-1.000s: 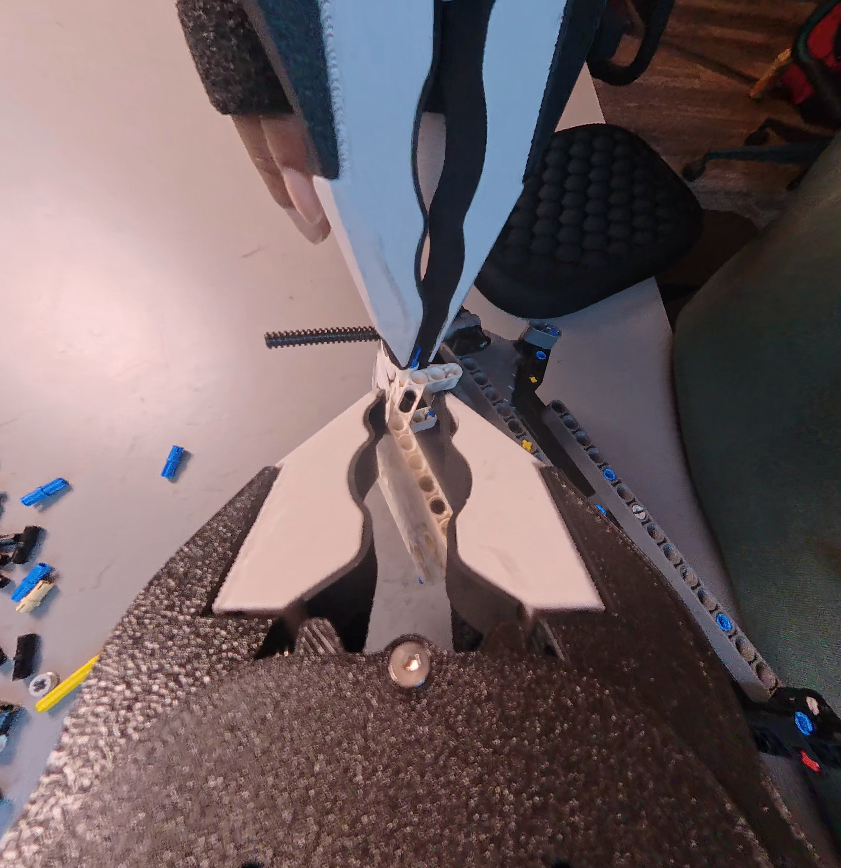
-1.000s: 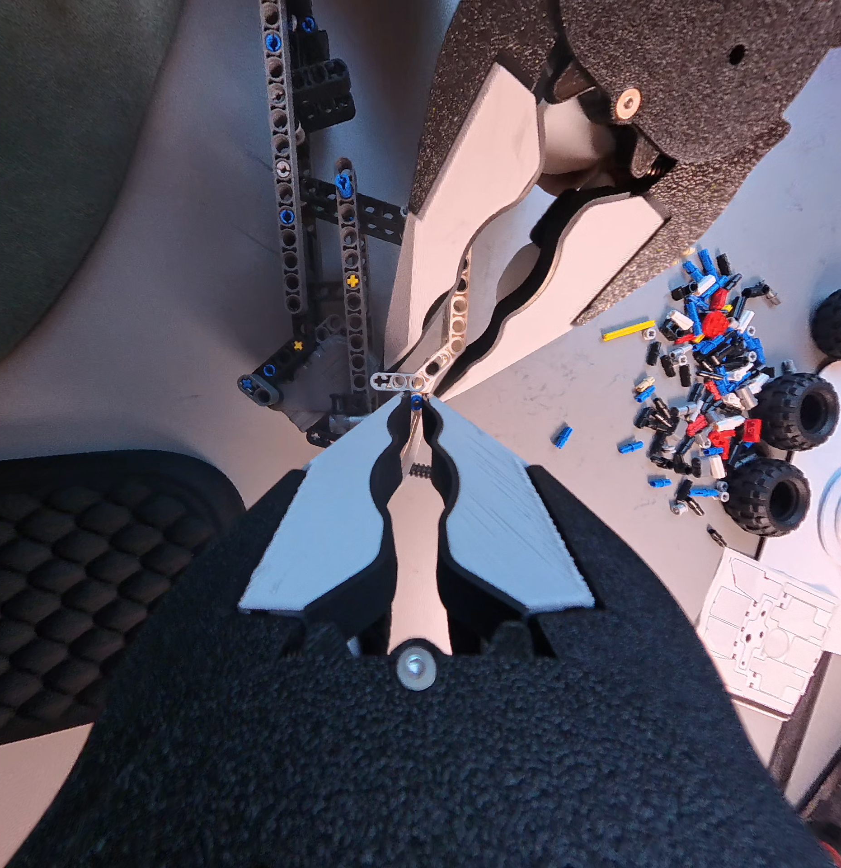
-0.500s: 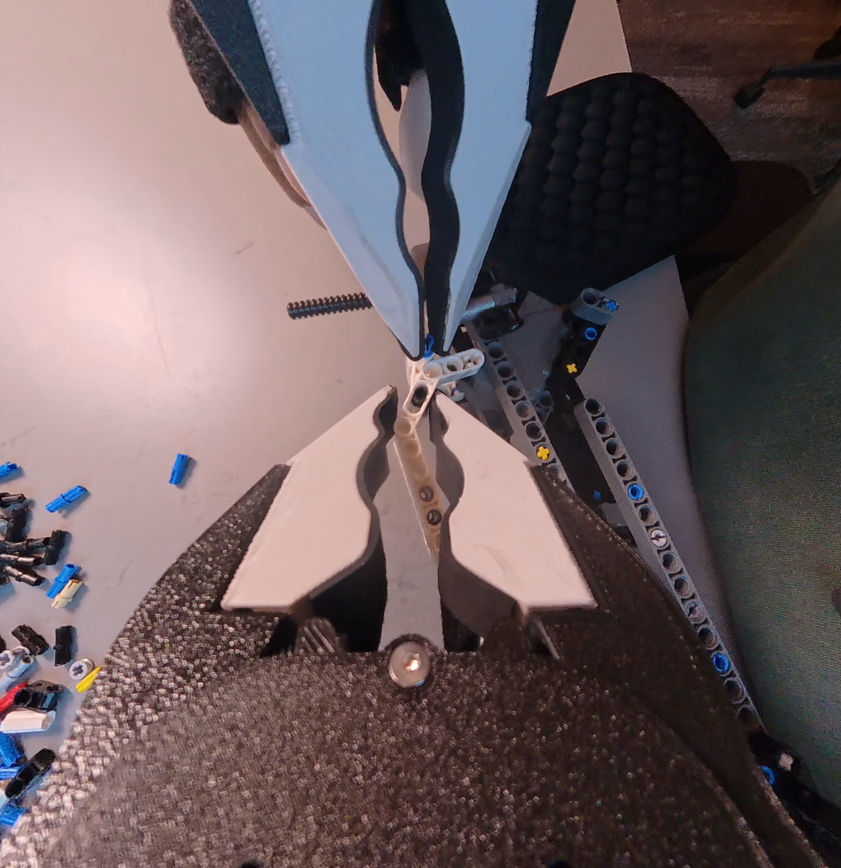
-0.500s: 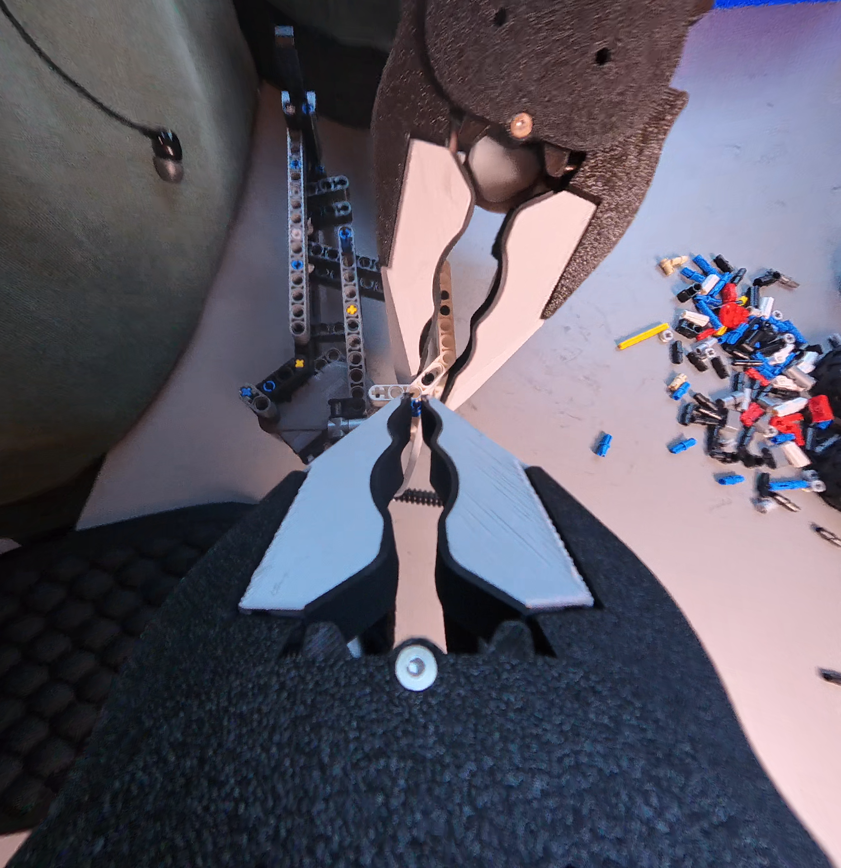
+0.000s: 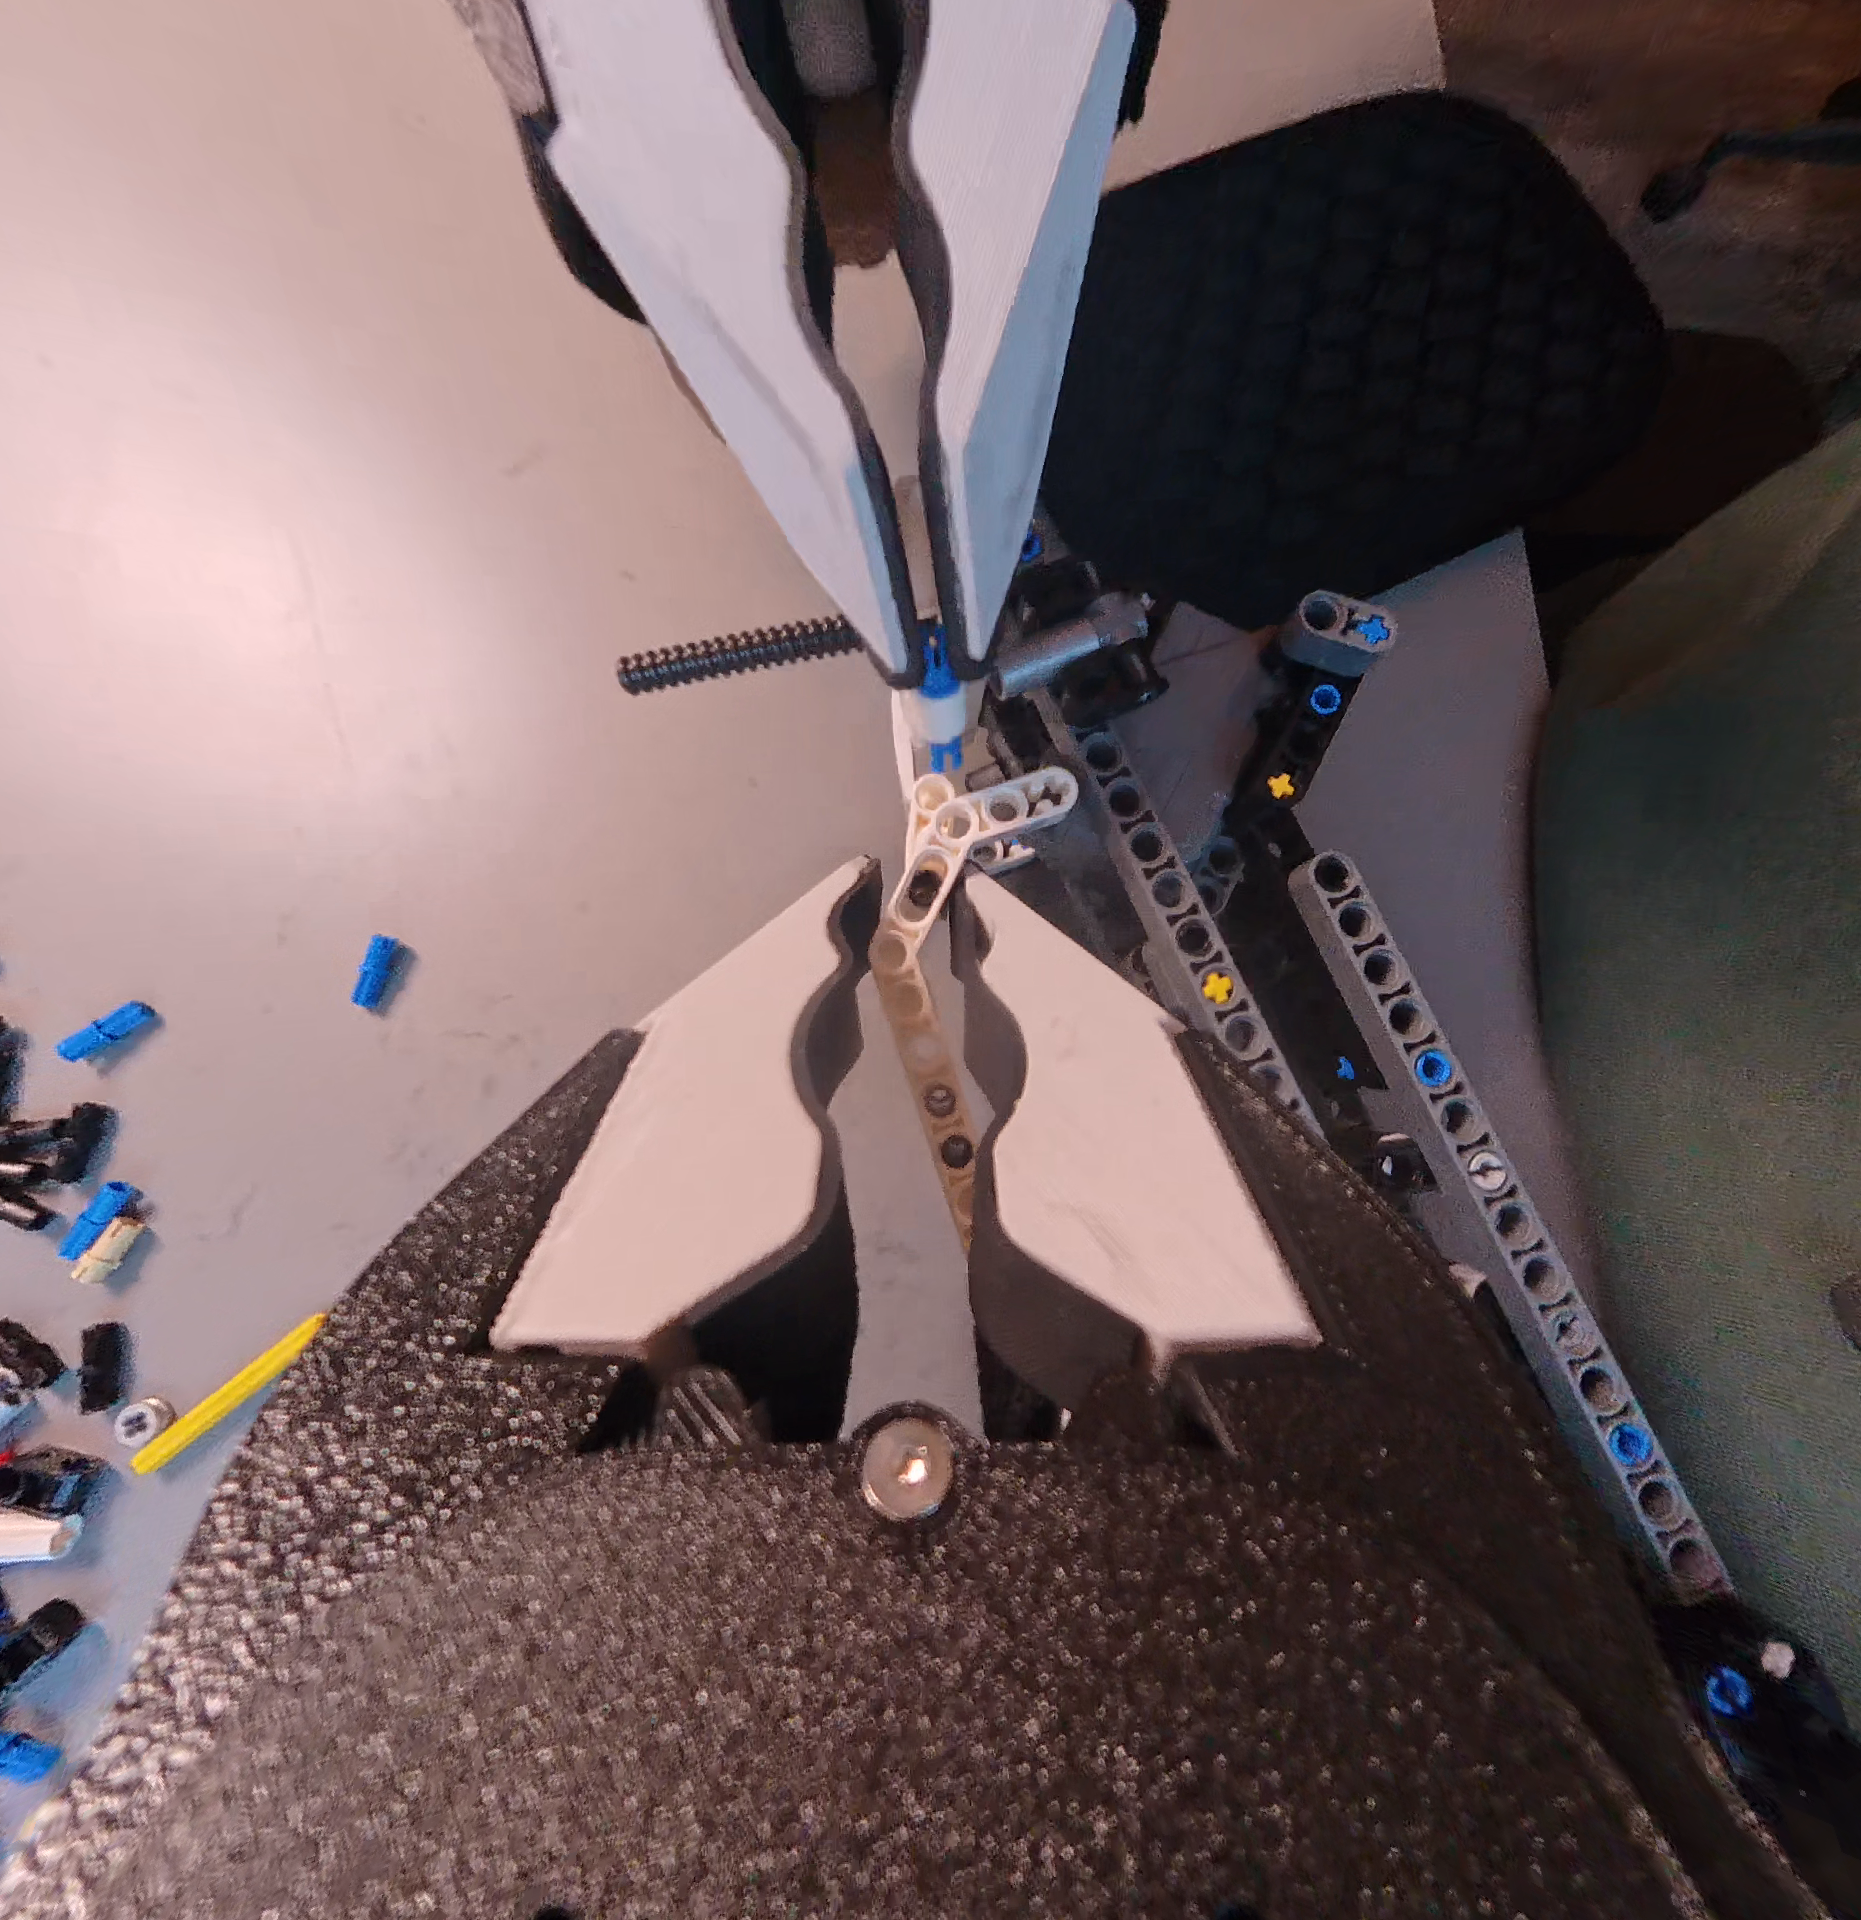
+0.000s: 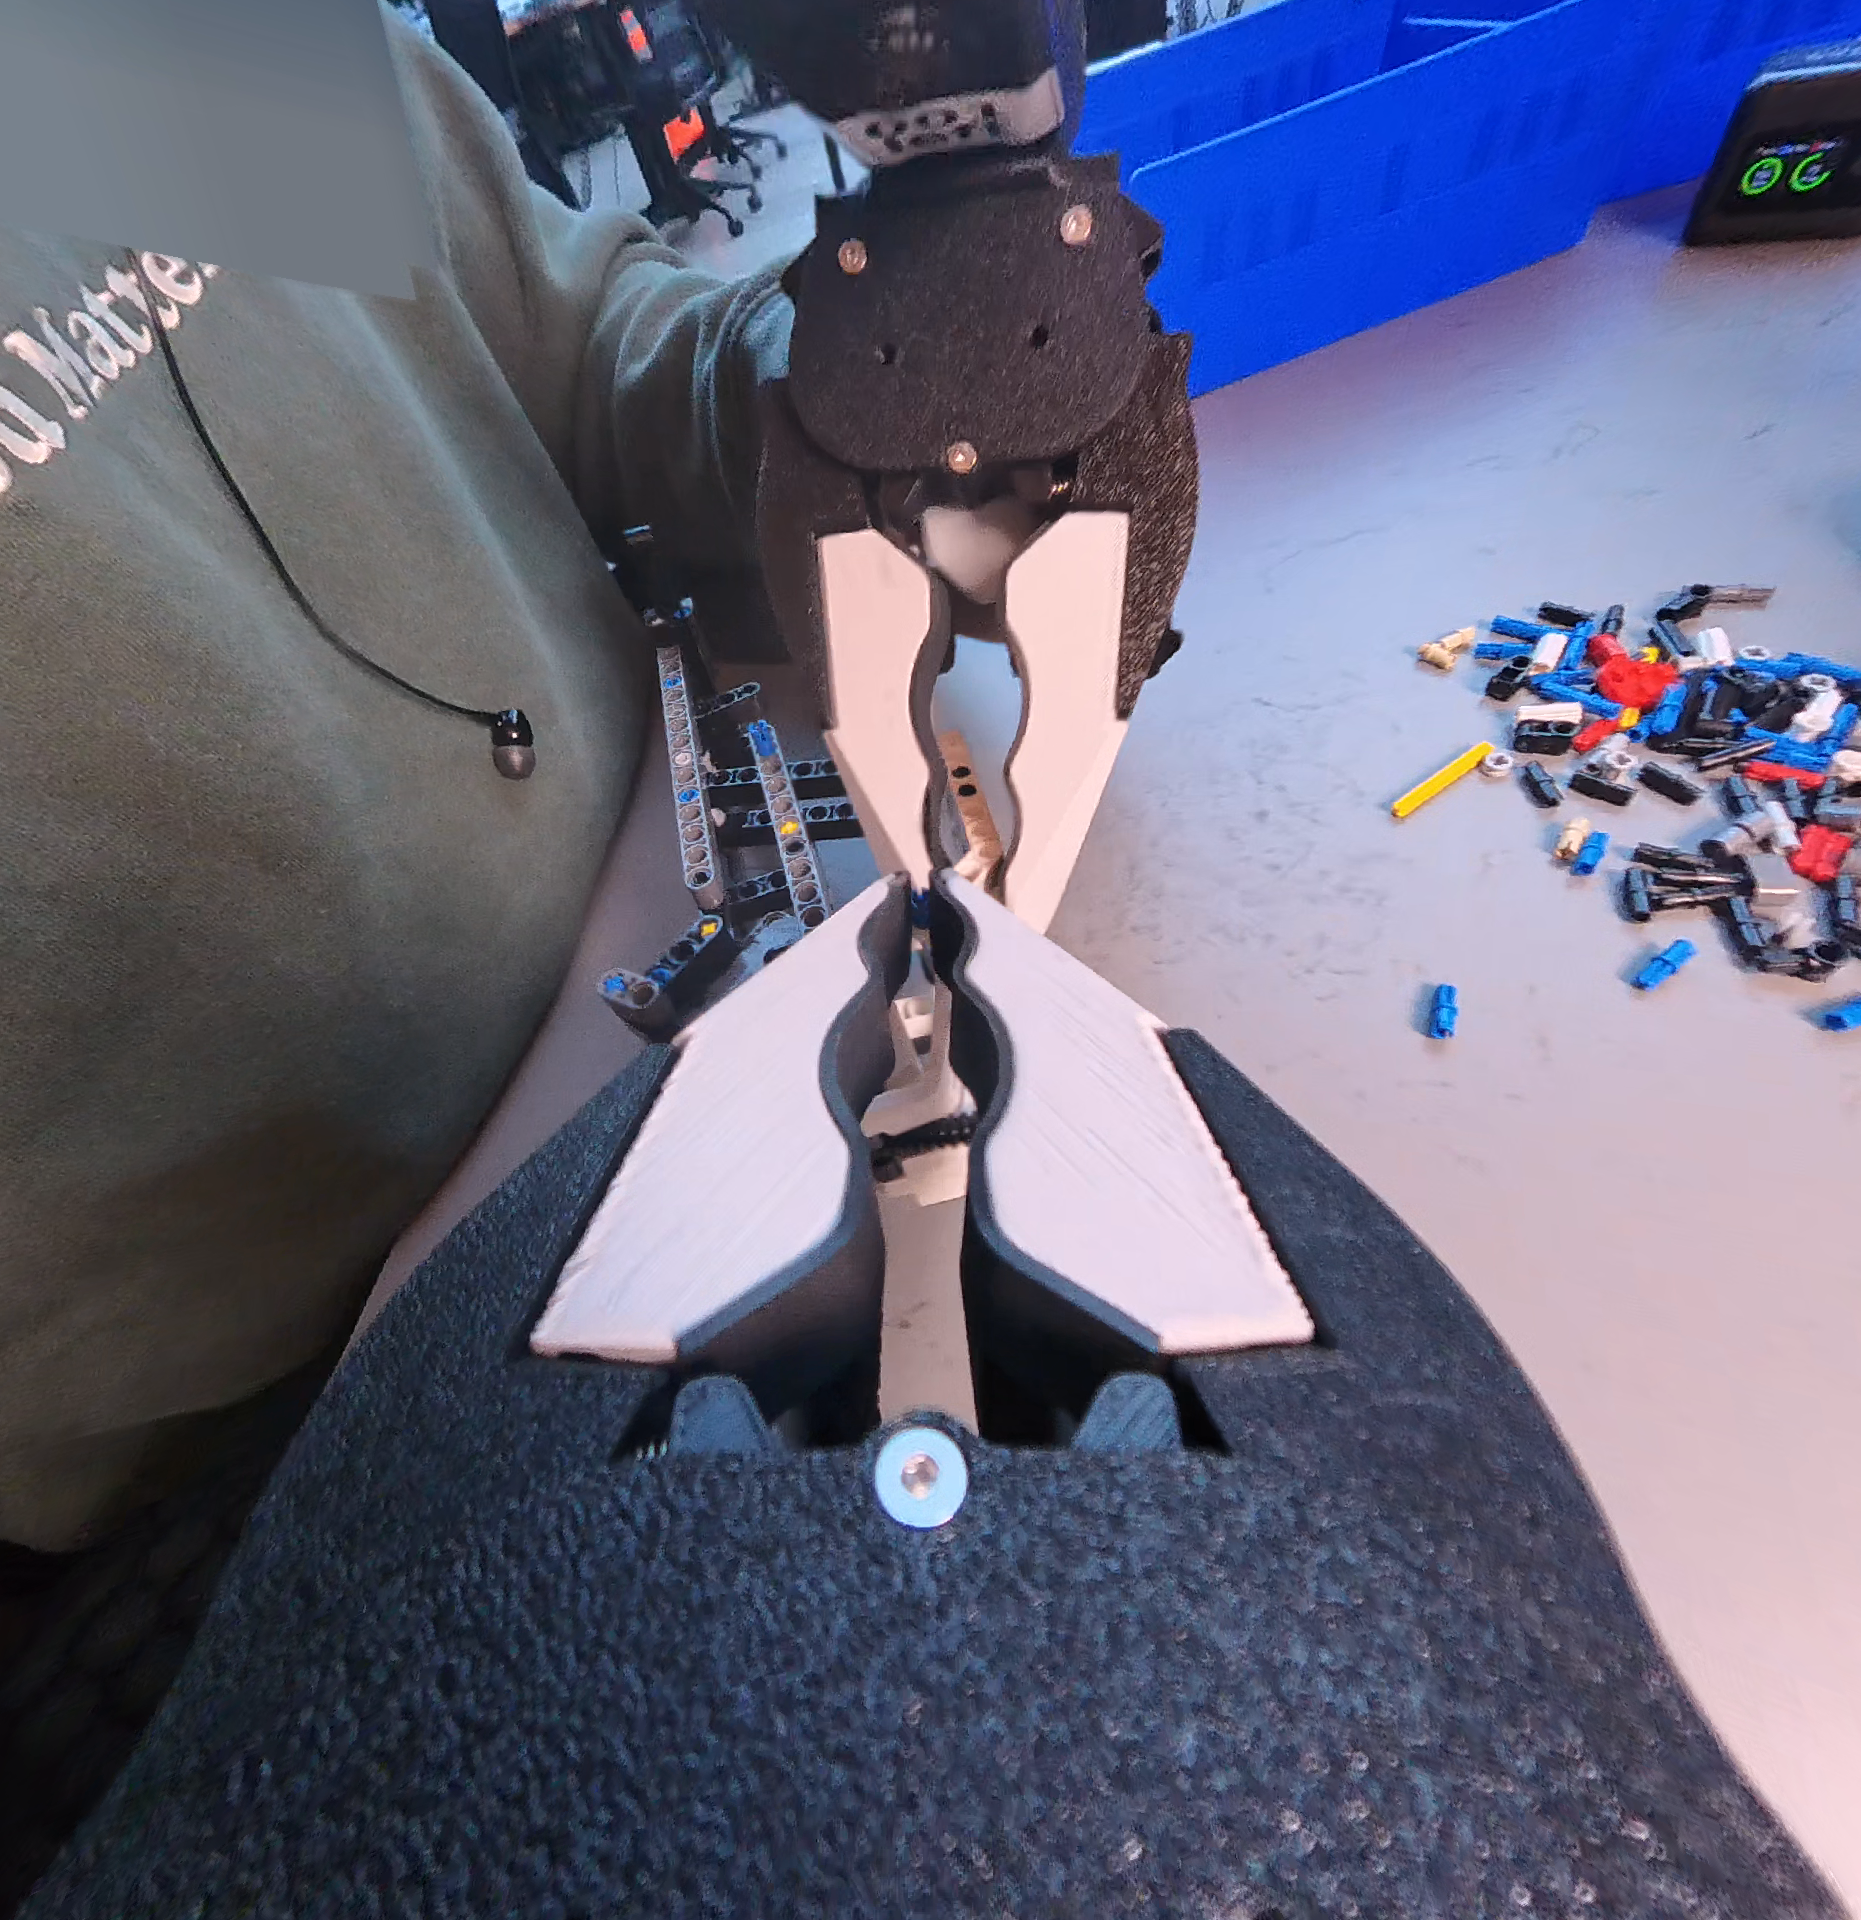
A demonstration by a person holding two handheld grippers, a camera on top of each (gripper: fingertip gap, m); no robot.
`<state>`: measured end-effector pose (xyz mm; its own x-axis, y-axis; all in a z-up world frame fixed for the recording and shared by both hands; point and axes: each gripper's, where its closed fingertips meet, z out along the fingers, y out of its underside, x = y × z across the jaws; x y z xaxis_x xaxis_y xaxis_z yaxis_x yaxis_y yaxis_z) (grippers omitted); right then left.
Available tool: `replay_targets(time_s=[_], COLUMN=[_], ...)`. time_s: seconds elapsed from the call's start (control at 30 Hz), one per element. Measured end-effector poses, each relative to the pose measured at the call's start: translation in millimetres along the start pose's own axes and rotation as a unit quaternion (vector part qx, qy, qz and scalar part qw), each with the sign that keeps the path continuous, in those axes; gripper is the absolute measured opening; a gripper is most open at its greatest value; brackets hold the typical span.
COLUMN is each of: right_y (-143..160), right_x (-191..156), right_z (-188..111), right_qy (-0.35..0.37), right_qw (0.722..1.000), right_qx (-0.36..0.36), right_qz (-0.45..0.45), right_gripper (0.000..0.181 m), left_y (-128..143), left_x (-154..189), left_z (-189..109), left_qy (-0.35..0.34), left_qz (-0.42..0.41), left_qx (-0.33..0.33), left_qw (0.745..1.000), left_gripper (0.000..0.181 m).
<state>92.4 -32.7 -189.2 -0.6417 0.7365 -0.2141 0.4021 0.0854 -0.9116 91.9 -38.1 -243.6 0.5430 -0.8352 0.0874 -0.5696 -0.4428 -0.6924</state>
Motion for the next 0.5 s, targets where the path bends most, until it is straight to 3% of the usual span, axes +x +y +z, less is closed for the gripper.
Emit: replay_targets(time_s=[0.03, 0.5], right_y=[-0.7, 13.3], right_x=[-2.6, -1.5], right_z=[2.1, 14.6], right_qy=[0.001, -0.009], right_qw=[1.0, 0.998], right_qx=[-0.002, -0.062], right_qz=[-0.009, 0.002], right_gripper=[0.001, 0.007], left_y=[-0.7, 3.6], left_x=[-1.0, 3.3], left_z=[-2.0, -3.5], left_qy=[-0.007, 0.026], left_qz=[0.009, -0.012], left_qx=[0.0, 0.014], left_qw=[1.0, 0.999], left_gripper=[0.013, 0.015])
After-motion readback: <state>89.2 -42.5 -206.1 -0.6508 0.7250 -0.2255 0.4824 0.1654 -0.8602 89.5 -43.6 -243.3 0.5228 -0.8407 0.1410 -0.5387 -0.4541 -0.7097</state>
